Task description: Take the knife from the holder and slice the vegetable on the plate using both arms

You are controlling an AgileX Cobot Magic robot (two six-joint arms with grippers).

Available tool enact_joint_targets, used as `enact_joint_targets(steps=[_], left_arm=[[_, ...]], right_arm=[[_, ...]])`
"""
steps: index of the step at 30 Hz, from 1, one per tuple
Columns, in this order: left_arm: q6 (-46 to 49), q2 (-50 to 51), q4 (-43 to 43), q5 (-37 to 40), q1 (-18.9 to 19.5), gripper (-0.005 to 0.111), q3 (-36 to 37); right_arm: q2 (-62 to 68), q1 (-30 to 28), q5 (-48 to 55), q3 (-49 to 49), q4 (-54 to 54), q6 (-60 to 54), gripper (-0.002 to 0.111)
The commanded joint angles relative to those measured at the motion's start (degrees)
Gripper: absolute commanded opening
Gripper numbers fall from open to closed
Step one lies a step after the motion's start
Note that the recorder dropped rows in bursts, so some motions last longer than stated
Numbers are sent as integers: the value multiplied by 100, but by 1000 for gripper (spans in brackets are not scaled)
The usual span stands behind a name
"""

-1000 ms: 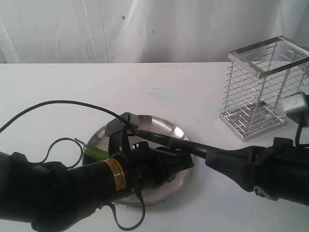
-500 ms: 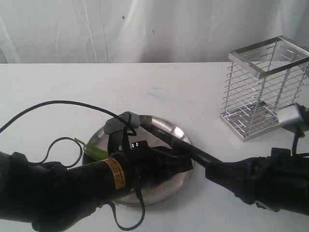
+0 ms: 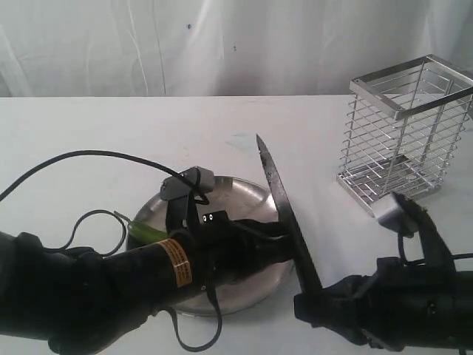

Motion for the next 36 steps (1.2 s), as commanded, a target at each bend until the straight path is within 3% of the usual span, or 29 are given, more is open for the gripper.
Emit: enact_joint_targets(steps=[1, 9, 14, 18, 23, 27, 31, 34, 36], left_arm=[[49, -18, 320, 42, -10, 0, -29], [339, -18, 417, 628, -10, 0, -29], [434, -32, 443, 500, -10, 0, -29], [793, -227, 581, 492, 174, 0, -29], [962, -687, 777, 1625, 483, 0, -29], [1301, -1192, 881, 2508, 859, 0, -29], [1319, -1352, 1445, 3327, 911, 0, -29], [798, -1352, 1645, 3932, 911, 0, -29], [-120, -1352, 2375, 3624, 901, 0, 74]], right_arm=[[247, 207, -141, 22, 651, -635, 0], [635, 365, -362, -76, 981, -953, 0], [800, 365, -251, -280, 981, -953, 0], [800, 365, -793, -306, 979, -939, 0], [800, 365, -1652, -306, 1016, -939, 0], [800, 365, -1139, -306, 1016, -950, 0], [800, 365, -801, -306, 1016, -990, 0], [800, 365, -456, -306, 1016, -1172, 0], [800, 365, 17, -306, 1016, -1261, 0]])
